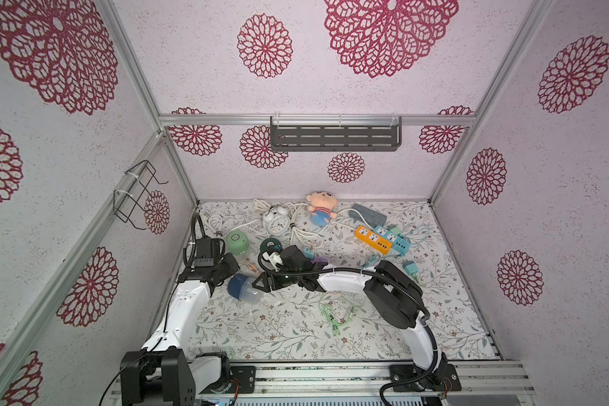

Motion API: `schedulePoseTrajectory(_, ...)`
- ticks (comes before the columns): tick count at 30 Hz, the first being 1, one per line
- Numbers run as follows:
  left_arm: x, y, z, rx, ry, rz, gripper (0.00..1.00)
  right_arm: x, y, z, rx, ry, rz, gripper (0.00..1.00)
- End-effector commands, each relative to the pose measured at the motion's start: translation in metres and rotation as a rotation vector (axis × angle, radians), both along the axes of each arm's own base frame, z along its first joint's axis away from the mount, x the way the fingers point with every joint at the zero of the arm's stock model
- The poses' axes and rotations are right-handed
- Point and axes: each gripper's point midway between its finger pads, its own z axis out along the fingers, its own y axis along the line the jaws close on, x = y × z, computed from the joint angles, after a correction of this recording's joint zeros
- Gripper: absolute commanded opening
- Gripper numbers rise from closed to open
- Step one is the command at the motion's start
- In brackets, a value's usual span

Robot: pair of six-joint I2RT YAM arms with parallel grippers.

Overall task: Charge the cordless meat grinders
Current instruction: Adjust the cordless meat grinder at the center of the board.

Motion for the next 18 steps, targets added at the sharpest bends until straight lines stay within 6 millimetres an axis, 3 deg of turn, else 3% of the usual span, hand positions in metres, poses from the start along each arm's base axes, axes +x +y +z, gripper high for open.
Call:
schedulePoseTrajectory(1,-0.008,-0.01,0.008,0.005,-0.003,-0.007,0.0,-0.003,0.012,0.016,0.053,-0.005,0.028,0.64)
schedulePoseTrajectory(5,-0.012,-0.019,0.026,0.044,-0.029,-0.017,0.0,-0.007,0.016,0.009,0.083,0.021,0.052,0.5)
schedulePoseTrajectory(12,-0.013,-0.015,0.058,0.143,-0.048,0.011,0.0,-0.025,-0.006,0.008,0.097,0.001,0.063,0.72)
schedulePoseTrajectory(16,-0.017,-0.017,0.073,0.256,-0.05,0.002,0.0,-0.032,-0.022,0.014,0.082,-0.023,0.062,0.73)
schedulePoseTrajectory(18,-0.02,-0.019,0.076,0.301,-0.048,-0.005,0.0,-0.041,-0.024,0.018,0.092,-0.017,0.09,0.69)
